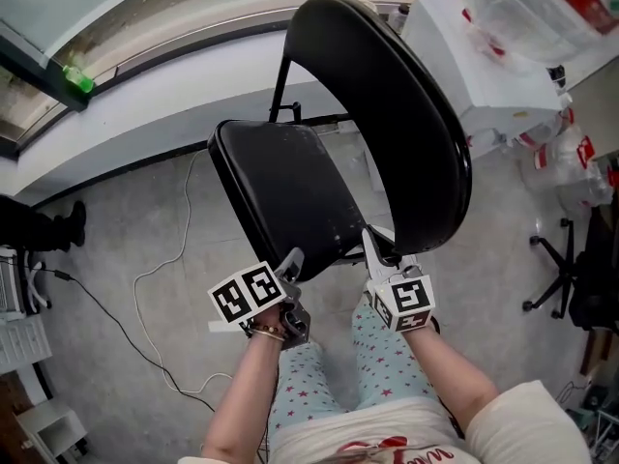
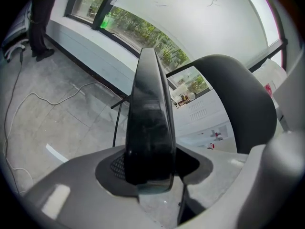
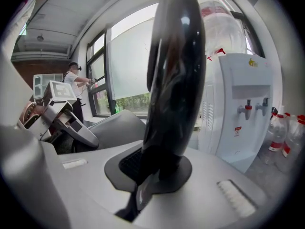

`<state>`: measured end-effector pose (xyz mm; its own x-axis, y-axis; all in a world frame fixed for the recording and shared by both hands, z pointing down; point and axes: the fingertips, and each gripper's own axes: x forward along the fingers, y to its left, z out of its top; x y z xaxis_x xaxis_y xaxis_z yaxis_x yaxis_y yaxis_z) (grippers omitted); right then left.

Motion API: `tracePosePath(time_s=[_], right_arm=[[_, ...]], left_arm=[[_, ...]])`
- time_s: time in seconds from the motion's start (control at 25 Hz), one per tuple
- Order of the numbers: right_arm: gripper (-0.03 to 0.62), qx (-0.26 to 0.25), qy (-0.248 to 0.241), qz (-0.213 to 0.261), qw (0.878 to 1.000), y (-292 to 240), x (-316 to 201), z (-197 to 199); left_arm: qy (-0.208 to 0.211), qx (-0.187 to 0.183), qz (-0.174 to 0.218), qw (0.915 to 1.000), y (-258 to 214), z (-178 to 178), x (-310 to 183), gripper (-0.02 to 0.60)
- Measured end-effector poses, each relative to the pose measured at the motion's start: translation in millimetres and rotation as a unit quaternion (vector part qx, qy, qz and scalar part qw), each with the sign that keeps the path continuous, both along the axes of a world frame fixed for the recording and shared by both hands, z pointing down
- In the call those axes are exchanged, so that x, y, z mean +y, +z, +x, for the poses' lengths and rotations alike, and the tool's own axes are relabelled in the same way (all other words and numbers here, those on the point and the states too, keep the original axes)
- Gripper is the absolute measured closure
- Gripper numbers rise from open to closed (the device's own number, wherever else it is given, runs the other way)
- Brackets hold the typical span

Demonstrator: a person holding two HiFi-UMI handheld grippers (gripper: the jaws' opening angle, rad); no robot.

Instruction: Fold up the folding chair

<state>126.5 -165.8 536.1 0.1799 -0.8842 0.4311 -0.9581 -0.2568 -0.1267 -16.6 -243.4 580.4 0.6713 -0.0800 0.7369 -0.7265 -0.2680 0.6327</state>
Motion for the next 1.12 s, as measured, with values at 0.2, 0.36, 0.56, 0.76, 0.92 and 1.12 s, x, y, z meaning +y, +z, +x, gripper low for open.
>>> tracePosePath(time_s=[0.2, 0.36, 0.56, 0.76, 0.92, 1.12], right_arm=[[0.58, 0.002, -0.007, -0.001, 1.0, -7.1, 4.7, 16.5], [0.531, -0.013, -0.041, -0.044, 0.998, -4.6, 5.1, 14.4], [0.256, -0.082, -0.021, -0.006, 0.996, -33.5, 2.0, 26.0], [0.189, -0.101, -0.013, 0.041, 0.994, -68.9, 5.7, 51.6], [0.189, -0.104, -0.032, 0.028, 0.994, -75.0, 9.7, 62.5], [0.17, -0.118, 0.052, 0.098, 0.987, -123.1, 11.8, 115.4]], left_arm=[[0.013, -0.015, 0.019, 0.9996, -19.0, 31.4, 9.6, 0.365], [0.01, -0.024, 0.026, 0.9993, -21.5, 36.9, 8.4, 0.368], [0.014, -0.026, 0.025, 0.9993, -22.0, 44.3, 9.4, 0.37], [0.015, -0.025, 0.025, 0.9993, -20.5, 52.3, 11.8, 0.371], [0.015, -0.026, 0.025, 0.9992, -21.0, 59.7, 14.4, 0.373], [0.009, -0.024, 0.02, 0.9995, -17.3, 66.4, 16.3, 0.373]])
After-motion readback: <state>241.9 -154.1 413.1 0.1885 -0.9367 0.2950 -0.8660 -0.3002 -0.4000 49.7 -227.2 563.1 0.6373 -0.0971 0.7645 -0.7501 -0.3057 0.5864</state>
